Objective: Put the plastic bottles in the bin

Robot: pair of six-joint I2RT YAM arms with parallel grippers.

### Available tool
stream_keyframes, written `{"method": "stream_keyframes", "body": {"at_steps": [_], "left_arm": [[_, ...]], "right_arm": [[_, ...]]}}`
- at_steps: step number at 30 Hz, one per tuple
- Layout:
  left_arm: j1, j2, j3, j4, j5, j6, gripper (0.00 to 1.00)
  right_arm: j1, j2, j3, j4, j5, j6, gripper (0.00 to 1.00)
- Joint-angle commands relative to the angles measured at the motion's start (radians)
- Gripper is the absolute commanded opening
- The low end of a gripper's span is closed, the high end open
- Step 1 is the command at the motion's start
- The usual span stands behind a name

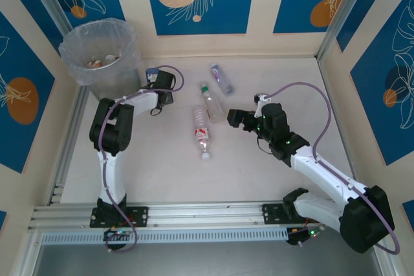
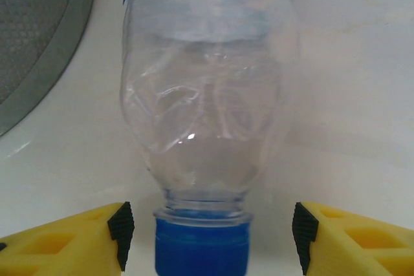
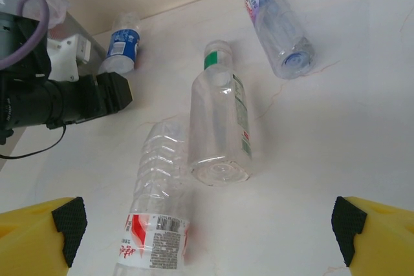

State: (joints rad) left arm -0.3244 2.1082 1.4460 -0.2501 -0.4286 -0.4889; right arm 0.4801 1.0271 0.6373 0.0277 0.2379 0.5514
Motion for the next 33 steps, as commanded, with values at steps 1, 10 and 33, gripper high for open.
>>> {"method": "stream_keyframes", "body": {"at_steps": [1, 10, 33], "left_arm": [[0.014, 0.035, 0.05, -0.051, 0.03, -0.018, 0.67], [0.015, 0.049, 0.073, -0.071, 0.036, -0.012, 0.45], [-0.017, -0.013, 0.003, -0.028, 0.063, 0.084, 0.13]], "right_arm": [[-0.009, -0.027, -0.008, -0.01, 0.026, 0.015, 1.0], [-0.016, -0.033, -0.009, -0.011, 0.026, 0.021, 1.0], [-0.024, -0.024, -0.016, 0.019, 0.03, 0.035, 1.0]]}}
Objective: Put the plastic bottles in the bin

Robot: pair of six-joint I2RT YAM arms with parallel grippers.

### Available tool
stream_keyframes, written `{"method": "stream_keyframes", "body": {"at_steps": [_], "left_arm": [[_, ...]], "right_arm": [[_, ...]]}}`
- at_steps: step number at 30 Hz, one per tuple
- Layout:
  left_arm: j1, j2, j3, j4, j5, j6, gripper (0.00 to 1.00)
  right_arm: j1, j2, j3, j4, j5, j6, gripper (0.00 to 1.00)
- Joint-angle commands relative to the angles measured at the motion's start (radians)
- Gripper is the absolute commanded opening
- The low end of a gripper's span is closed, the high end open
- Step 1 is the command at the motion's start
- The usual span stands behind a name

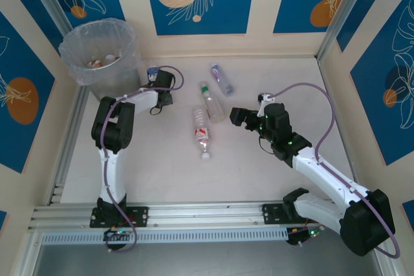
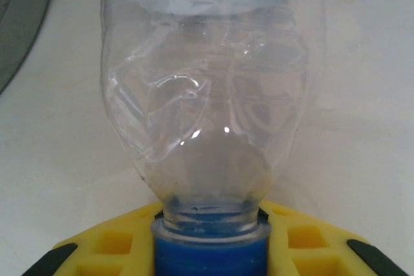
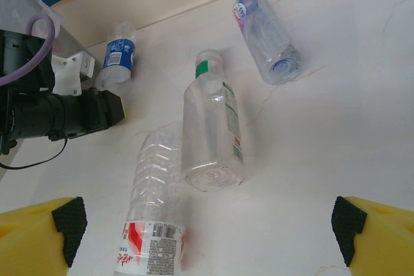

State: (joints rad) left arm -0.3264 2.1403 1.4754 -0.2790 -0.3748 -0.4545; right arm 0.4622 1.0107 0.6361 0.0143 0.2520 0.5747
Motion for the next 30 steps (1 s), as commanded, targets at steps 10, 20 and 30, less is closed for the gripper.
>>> {"method": "stream_keyframes", "body": {"at_steps": [10, 20, 30], "left_arm": [[-0.08, -0.181, -0.127, 0.01, 0.027, 0.076, 0.0], [-0.126, -0.364, -0.239, -0.003, 0.091, 0.123, 0.0], [-0.127, -0.538, -0.264, -0.092, 0.161, 0.196, 0.0]], "right_arm": [[-0.008, 0.041, -0.011, 0.083, -0.045, 0.031, 1.0], [-0.007, 0.062, -0.027, 0.125, -0.059, 0.059, 1.0], [-0.004, 0.081, -0.043, 0.215, -0.121, 0.066, 1.0]]}}
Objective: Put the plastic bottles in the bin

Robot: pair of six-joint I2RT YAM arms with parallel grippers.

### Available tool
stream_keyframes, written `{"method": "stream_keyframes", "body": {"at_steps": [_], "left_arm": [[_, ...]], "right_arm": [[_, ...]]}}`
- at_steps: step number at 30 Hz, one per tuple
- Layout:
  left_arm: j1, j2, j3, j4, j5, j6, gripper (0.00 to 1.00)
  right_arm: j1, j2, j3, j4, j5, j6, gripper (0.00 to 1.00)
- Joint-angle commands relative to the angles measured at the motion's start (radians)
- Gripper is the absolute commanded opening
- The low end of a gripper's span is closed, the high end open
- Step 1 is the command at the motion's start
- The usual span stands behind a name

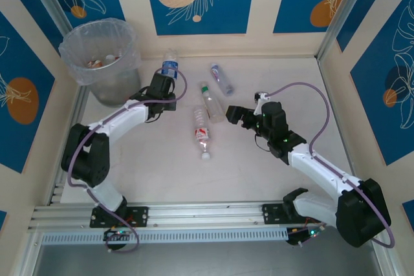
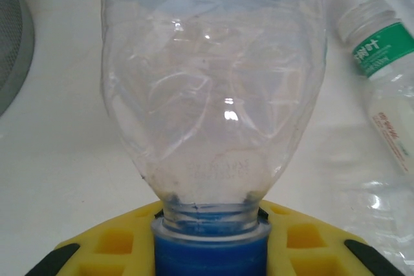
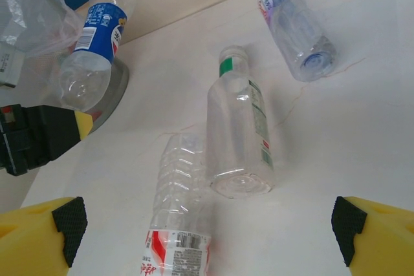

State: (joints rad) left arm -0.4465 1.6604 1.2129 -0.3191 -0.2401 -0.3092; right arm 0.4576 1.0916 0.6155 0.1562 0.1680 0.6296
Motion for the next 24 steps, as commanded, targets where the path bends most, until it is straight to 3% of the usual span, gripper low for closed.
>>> {"method": "stream_keyframes", "body": {"at_steps": [1, 7, 16, 24], "left_arm": [[-0.008, -0.078, -0.002, -0.063, 0.038, 0.062, 0.0], [-0.004, -0.184, 0.033, -0.14, 0.15, 0.136, 0.0], [0.026, -0.294, 0.131, -0.211, 0.179, 0.134, 0.0], [0.111, -0.29, 0.267, -0.329, 0.228, 0.075, 0.0]], "right_arm": [[0.004, -0.001, -0.025, 0.084, -0.031, 0.012, 1.0], [0.012, -0.002, -0.04, 0.13, 0.011, 0.015, 1.0], [0.012, 0.038, -0.013, 0.111, 0.032, 0.021, 1.0], [0.012, 0.034, -0.009, 0.094, 0.041, 0.018, 1.0]]}}
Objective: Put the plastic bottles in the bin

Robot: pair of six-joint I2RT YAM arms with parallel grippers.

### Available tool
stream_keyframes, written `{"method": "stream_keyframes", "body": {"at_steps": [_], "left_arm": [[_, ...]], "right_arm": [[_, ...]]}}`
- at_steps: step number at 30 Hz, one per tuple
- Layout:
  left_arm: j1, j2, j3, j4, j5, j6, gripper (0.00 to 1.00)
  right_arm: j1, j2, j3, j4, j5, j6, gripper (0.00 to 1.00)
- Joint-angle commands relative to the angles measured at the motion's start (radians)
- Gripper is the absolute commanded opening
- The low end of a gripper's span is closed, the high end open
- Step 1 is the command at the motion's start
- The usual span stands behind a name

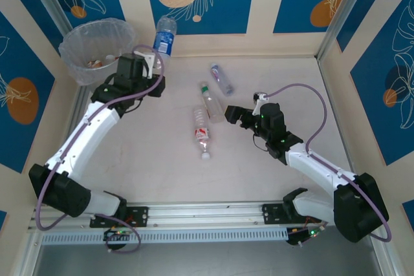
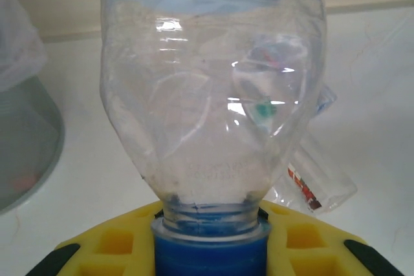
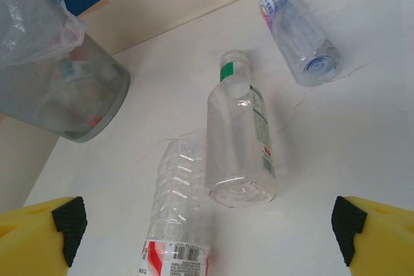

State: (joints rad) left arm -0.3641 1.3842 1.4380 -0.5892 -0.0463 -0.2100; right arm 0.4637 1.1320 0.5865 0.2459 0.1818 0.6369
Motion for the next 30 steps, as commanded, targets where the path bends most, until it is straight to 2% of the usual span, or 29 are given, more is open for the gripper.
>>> {"method": "stream_keyframes", "body": {"at_steps": [1, 4, 9, 15, 18, 22, 25, 30], "left_arm": [[0.037, -0.02, 0.045, -0.058, 0.029, -0.026, 0.0], [0.082, -0.03, 0.067, -0.078, 0.013, -0.066, 0.0], [0.183, -0.031, 0.116, -0.116, 0.052, -0.175, 0.0], [0.228, -0.022, 0.177, -0.132, -0.005, -0.201, 0.0], [0.257, -0.006, 0.226, -0.16, -0.021, -0.286, 0.0], [0.272, 0.011, 0.223, -0.108, -0.01, -0.411, 0.0], [0.282, 0.039, 0.264, -0.141, -0.051, -0.52, 0.0], [0.313, 0.068, 0.277, -0.119, 0.012, -0.725, 0.0]], "right_arm": [[0.006, -0.008, 0.021, 0.003, 0.029, 0.011, 1.0], [0.006, -0.012, 0.018, -0.003, 0.033, 0.01, 1.0], [0.006, -0.014, 0.023, -0.011, 0.034, 0.008, 1.0], [0.005, -0.011, 0.03, -0.01, 0.036, 0.007, 1.0], [0.006, -0.006, 0.037, -0.013, 0.037, 0.006, 1.0], [0.005, 0.0, 0.047, -0.014, 0.035, 0.009, 1.0], [0.005, -0.003, 0.052, -0.023, 0.031, 0.006, 1.0], [0.005, -0.016, 0.046, -0.034, 0.043, 0.001, 1.0]]}}
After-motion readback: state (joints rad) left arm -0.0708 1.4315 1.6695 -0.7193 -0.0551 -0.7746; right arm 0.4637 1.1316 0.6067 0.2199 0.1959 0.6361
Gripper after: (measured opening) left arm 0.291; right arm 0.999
